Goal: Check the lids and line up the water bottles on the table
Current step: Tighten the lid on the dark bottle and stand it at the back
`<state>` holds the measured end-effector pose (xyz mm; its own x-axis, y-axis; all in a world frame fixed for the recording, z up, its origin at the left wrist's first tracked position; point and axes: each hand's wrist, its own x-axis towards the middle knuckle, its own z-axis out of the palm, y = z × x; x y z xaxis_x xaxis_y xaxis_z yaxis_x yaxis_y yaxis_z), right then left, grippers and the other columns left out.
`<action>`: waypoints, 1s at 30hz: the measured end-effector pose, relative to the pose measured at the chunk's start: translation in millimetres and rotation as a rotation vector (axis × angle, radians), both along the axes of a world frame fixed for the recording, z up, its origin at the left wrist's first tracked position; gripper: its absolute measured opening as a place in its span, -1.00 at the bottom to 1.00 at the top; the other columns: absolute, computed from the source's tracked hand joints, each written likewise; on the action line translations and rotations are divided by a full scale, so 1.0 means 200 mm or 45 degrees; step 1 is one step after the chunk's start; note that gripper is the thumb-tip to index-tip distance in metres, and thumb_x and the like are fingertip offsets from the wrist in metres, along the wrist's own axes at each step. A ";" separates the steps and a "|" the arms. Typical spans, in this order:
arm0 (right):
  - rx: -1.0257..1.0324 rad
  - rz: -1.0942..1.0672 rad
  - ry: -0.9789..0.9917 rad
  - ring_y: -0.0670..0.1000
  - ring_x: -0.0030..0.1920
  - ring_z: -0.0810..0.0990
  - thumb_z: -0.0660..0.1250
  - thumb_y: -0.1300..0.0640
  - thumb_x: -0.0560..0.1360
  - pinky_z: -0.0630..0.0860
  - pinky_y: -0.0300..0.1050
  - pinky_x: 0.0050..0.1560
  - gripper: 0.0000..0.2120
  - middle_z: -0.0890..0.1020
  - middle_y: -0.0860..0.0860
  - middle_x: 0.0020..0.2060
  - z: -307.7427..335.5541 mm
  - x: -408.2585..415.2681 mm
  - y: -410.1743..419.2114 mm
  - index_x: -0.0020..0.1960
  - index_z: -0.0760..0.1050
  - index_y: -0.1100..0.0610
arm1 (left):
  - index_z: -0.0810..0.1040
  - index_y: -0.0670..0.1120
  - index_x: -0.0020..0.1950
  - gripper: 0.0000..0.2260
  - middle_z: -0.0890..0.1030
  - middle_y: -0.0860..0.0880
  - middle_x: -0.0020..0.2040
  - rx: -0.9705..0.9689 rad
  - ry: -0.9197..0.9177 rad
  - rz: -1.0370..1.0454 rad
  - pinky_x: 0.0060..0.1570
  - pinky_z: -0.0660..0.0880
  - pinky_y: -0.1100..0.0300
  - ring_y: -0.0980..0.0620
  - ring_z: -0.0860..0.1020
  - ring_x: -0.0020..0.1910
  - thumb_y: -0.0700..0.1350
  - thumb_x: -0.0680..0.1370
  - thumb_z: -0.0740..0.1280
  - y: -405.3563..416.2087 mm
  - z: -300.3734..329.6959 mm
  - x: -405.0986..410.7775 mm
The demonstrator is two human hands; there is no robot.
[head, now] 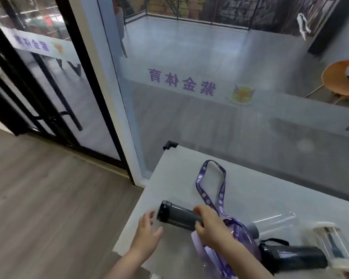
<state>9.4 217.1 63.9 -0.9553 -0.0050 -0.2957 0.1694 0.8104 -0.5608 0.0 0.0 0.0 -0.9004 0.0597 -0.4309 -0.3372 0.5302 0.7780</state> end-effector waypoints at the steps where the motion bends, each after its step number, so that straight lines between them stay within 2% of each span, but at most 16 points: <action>1: 0.058 0.021 -0.088 0.04 0.19 0.49 0.24 0.11 0.51 0.41 -0.12 0.22 -0.62 0.49 0.03 0.22 -0.03 -0.05 -0.02 0.32 0.37 0.01 | 0.16 -0.01 0.49 -0.42 0.27 0.08 0.32 0.040 -0.036 0.013 0.32 0.37 0.09 0.00 0.39 0.32 -0.10 0.54 0.34 -0.01 -0.02 -0.03; 4: 0.222 0.078 -0.266 0.11 0.32 0.43 0.31 0.03 0.50 0.38 -0.04 0.31 -0.42 0.39 0.08 0.36 -0.08 -0.16 -0.07 0.47 0.21 0.02 | 0.09 0.00 0.53 -0.34 0.26 0.06 0.39 0.116 -0.187 -0.039 0.30 0.39 0.11 0.00 0.41 0.33 -0.07 0.54 0.38 -0.02 -0.02 -0.12; 6: 0.349 0.159 -0.338 0.14 0.34 0.40 0.33 0.01 0.48 0.36 -0.03 0.32 -0.34 0.37 0.08 0.38 -0.12 -0.21 -0.10 0.50 0.16 0.03 | 0.10 -0.01 0.54 -0.33 0.29 0.06 0.40 0.180 -0.265 -0.082 0.19 0.41 0.27 0.02 0.45 0.32 -0.10 0.53 0.39 -0.02 -0.04 -0.17; 8: 0.446 0.237 -0.394 0.14 0.33 0.39 0.34 0.01 0.45 0.37 -0.02 0.29 -0.33 0.40 0.06 0.36 -0.16 -0.24 -0.12 0.49 0.16 0.03 | 0.18 0.02 0.48 -0.41 0.37 0.07 0.36 0.234 -0.277 -0.149 -0.01 0.42 0.51 0.10 0.51 0.23 -0.15 0.54 0.38 -0.03 -0.04 -0.22; 9: 0.487 0.270 -0.416 0.14 0.32 0.40 0.33 0.02 0.45 0.38 -0.01 0.26 -0.34 0.41 0.06 0.34 -0.17 -0.25 -0.13 0.48 0.17 0.02 | 0.23 0.05 0.43 -0.47 0.40 0.08 0.31 0.229 -0.278 -0.181 -0.10 0.41 0.56 0.14 0.52 0.17 -0.17 0.54 0.38 -0.03 -0.05 -0.24; 11: 0.558 0.324 -0.442 0.15 0.28 0.42 0.30 0.06 0.45 0.38 0.01 0.22 -0.39 0.46 0.06 0.31 -0.21 -0.25 -0.16 0.46 0.19 0.01 | 0.28 0.06 0.38 -0.52 0.43 0.10 0.26 0.220 -0.297 -0.197 -0.11 0.43 0.53 0.15 0.52 0.14 -0.15 0.53 0.38 -0.05 -0.08 -0.28; 12: 0.571 0.324 -0.445 0.15 0.27 0.43 0.30 0.07 0.44 0.38 0.01 0.22 -0.40 0.47 0.06 0.30 -0.22 -0.25 -0.16 0.44 0.21 0.00 | 0.29 0.05 0.40 -0.49 0.42 0.08 0.28 0.214 -0.304 -0.199 -0.04 0.45 0.46 0.12 0.52 0.16 -0.12 0.51 0.40 -0.06 -0.08 -0.30; 14: 0.566 0.296 -0.440 0.15 0.26 0.45 0.30 0.08 0.42 0.38 0.02 0.22 -0.40 0.48 0.04 0.29 -0.24 -0.25 -0.18 0.43 0.23 -0.01 | 0.29 0.08 0.44 -0.38 0.39 0.05 0.33 0.196 -0.332 -0.213 0.17 0.48 0.22 0.07 0.52 0.21 0.01 0.43 0.45 -0.08 -0.09 -0.32; 16: 0.535 0.272 -0.427 0.14 0.26 0.45 0.30 0.07 0.41 0.38 0.00 0.22 -0.40 0.48 0.02 0.30 -0.25 -0.25 -0.19 0.43 0.24 -0.03 | 0.28 0.12 0.44 -0.32 0.33 0.04 0.32 0.197 -0.362 -0.247 0.28 0.46 0.10 0.05 0.50 0.22 0.09 0.37 0.47 -0.09 -0.08 -0.33; 21: 0.344 0.133 -0.347 0.07 0.27 0.42 0.32 0.03 0.38 0.37 -0.08 0.22 -0.35 0.47 -0.04 0.30 -0.24 -0.24 -0.20 0.44 0.24 -0.06 | 0.33 0.12 0.36 -0.42 0.30 0.04 0.25 0.206 -0.245 -0.269 0.24 0.42 0.20 0.08 0.46 0.21 0.02 0.42 0.49 -0.11 -0.05 -0.39; 25: 0.124 0.001 -0.242 0.03 0.30 0.37 0.41 -0.01 0.40 0.35 -0.14 0.26 -0.31 0.43 -0.05 0.31 -0.22 -0.24 -0.23 0.47 0.22 -0.04 | 0.32 0.12 0.38 -0.37 0.30 0.07 0.27 0.246 -0.100 -0.301 0.31 0.40 0.19 0.11 0.41 0.27 0.05 0.38 0.51 -0.13 0.04 -0.46; 28: -0.032 -0.081 -0.166 -0.02 0.27 0.40 0.44 -0.02 0.38 0.38 -0.19 0.21 -0.32 0.44 -0.11 0.27 -0.22 -0.25 -0.24 0.43 0.25 -0.08 | 0.30 0.20 0.36 -0.33 0.38 0.12 0.28 0.268 -0.035 -0.316 0.30 0.45 0.10 0.14 0.44 0.27 0.17 0.30 0.47 -0.12 0.11 -0.51; 30: -0.114 -0.140 -0.108 -0.06 0.21 0.43 0.46 -0.04 0.37 0.39 -0.27 0.10 -0.34 0.46 -0.16 0.23 -0.22 -0.27 -0.25 0.39 0.26 -0.11 | 0.28 0.26 0.35 -0.33 0.41 0.14 0.29 0.285 0.029 -0.330 0.28 0.47 0.10 0.15 0.46 0.26 0.17 0.30 0.47 -0.10 0.15 -0.54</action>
<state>-44.1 167.6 19.8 -0.9230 0.0683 -0.3786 0.3044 0.7316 -0.6100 -108.6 -20.9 30.1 -0.8521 0.3786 -0.3614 -0.1952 0.4108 0.8906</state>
